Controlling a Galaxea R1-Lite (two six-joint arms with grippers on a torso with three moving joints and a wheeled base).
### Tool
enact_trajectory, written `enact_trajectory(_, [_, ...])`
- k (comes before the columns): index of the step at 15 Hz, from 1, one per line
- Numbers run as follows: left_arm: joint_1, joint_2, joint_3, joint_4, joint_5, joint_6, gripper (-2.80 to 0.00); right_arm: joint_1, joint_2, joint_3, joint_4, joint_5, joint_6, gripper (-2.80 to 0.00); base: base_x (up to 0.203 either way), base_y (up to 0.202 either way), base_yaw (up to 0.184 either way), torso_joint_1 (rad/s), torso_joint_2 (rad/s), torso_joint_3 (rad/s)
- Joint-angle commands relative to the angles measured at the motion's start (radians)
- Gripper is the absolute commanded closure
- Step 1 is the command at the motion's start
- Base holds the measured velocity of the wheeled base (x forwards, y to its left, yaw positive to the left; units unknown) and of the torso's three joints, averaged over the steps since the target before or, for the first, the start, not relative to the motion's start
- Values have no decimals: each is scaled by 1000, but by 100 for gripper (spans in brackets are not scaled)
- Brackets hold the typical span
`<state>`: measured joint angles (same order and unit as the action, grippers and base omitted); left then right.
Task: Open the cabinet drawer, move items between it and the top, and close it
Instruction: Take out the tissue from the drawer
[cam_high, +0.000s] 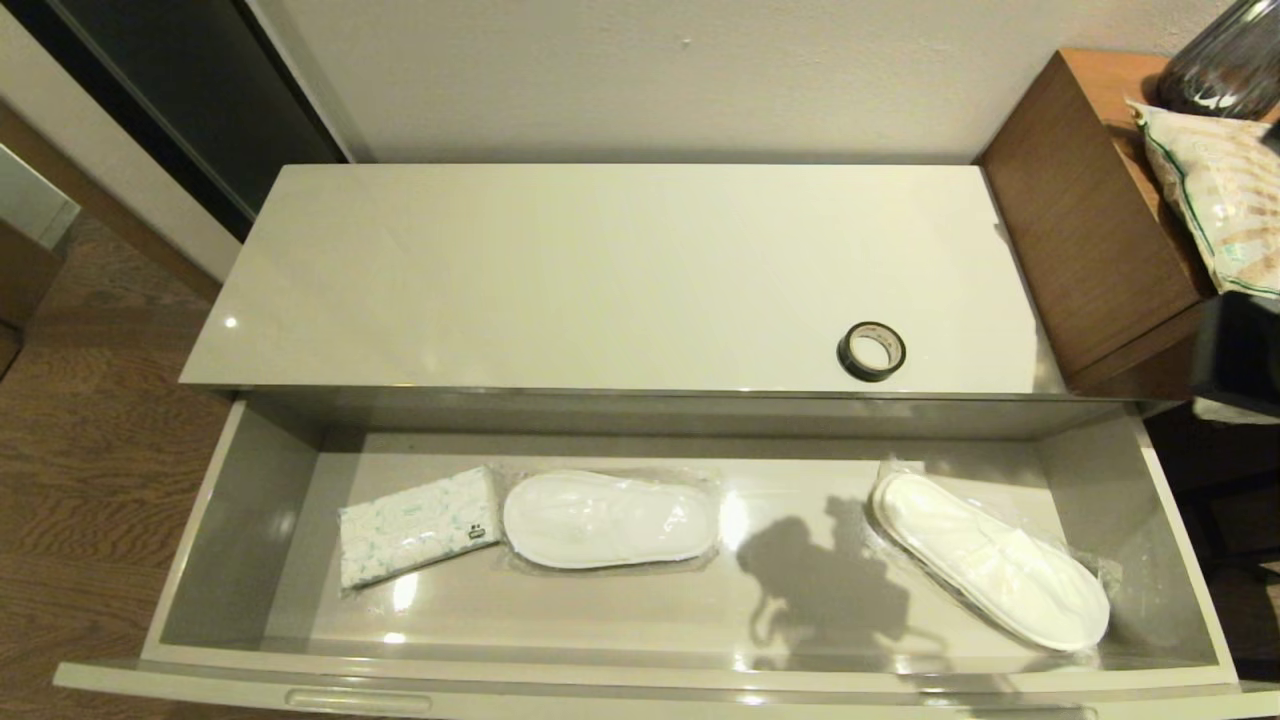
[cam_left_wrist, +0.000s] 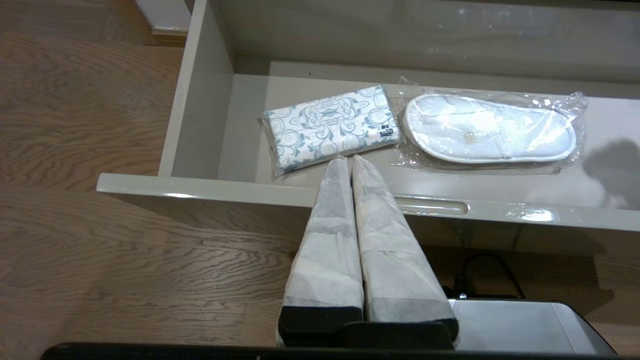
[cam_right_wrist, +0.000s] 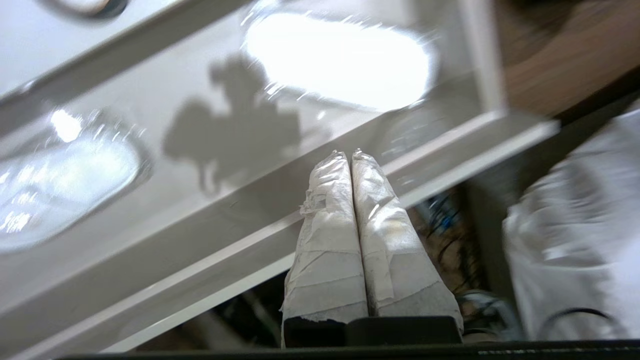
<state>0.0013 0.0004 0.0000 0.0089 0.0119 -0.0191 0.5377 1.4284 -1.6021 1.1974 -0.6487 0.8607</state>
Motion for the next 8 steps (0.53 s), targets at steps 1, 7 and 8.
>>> enact_trajectory(1, [0,1,-2,0,0,-1,0,18,-172,10,73,-45,53,0,0,0,0,0,0,0])
enact_trajectory(7, [0,1,0,0,0,-1,0,-208,-725,361,221,-77,69,0,0,0,0,0,0,0])
enact_trajectory(8, [0,1,-1,0,0,-1,0,-283,-830,396,227,-36,1,0,0,0,0,0,0,0])
